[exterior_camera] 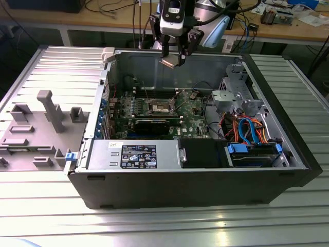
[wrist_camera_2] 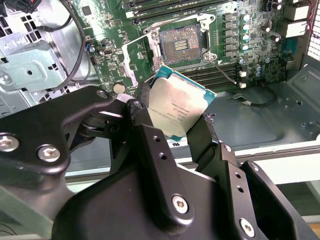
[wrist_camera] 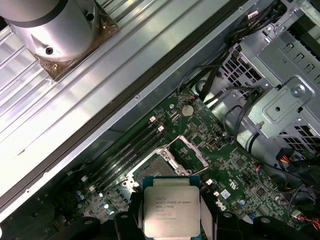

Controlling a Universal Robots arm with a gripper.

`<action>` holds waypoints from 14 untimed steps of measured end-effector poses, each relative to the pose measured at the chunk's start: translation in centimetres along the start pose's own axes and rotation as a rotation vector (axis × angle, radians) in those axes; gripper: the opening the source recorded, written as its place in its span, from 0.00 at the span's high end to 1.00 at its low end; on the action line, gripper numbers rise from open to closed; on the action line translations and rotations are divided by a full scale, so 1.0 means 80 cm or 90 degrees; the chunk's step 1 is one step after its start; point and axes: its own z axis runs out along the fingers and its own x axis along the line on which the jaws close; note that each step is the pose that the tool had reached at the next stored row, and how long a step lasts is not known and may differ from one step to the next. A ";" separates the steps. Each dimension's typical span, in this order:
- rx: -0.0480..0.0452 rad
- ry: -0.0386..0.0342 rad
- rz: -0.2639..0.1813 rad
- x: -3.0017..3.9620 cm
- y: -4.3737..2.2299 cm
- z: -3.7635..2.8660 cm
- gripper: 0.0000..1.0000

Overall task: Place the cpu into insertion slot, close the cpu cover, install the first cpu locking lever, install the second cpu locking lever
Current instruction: 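Place the cpu into insertion slot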

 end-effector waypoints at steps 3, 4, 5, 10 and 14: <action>0.0000 -0.0001 0.001 0.0000 0.0000 0.0000 0.46; 0.0000 -0.0001 0.001 0.0000 0.0000 0.0000 0.46; 0.0000 -0.0001 0.001 0.0000 0.0000 0.0000 0.46; -0.0001 -0.0003 0.003 0.0000 0.0000 0.0000 0.46; -0.0001 -0.0004 0.004 0.0000 0.0000 0.0000 0.46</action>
